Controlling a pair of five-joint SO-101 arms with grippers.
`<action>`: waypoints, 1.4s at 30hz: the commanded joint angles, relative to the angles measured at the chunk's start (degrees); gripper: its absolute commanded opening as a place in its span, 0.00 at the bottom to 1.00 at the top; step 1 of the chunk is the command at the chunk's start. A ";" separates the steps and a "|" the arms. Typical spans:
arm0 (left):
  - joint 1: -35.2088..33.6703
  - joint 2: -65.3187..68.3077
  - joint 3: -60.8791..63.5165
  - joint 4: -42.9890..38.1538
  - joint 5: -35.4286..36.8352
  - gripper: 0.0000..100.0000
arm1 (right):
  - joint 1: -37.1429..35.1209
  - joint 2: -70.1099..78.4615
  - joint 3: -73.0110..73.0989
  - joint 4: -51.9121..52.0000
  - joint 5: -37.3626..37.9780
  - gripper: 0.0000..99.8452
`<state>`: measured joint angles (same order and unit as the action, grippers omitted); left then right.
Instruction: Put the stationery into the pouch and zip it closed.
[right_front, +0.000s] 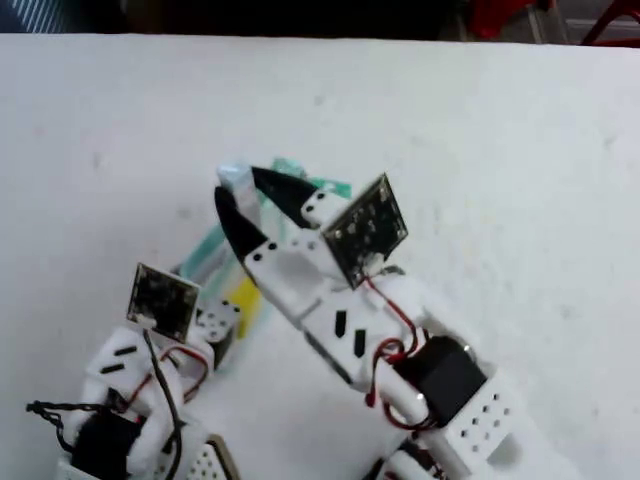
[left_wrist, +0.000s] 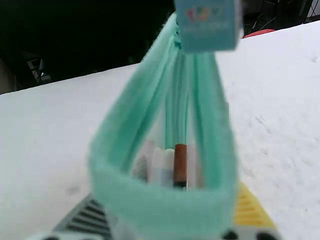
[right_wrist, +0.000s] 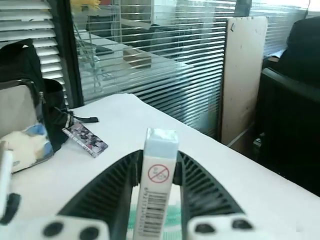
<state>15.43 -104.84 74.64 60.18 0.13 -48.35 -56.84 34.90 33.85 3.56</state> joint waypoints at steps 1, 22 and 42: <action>0.84 -0.04 -1.23 -0.09 -0.18 0.20 | -1.89 1.54 -0.44 -3.91 -0.35 0.02; 0.40 -0.04 -0.97 -1.05 -0.18 0.20 | -2.24 -9.80 16.79 -5.05 -0.35 0.02; 0.40 -0.04 -0.88 -1.05 -0.18 0.20 | -2.24 -7.69 14.59 -4.88 -0.79 0.23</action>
<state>15.69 -104.84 74.64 60.18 0.13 -50.55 -65.19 51.52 28.92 3.21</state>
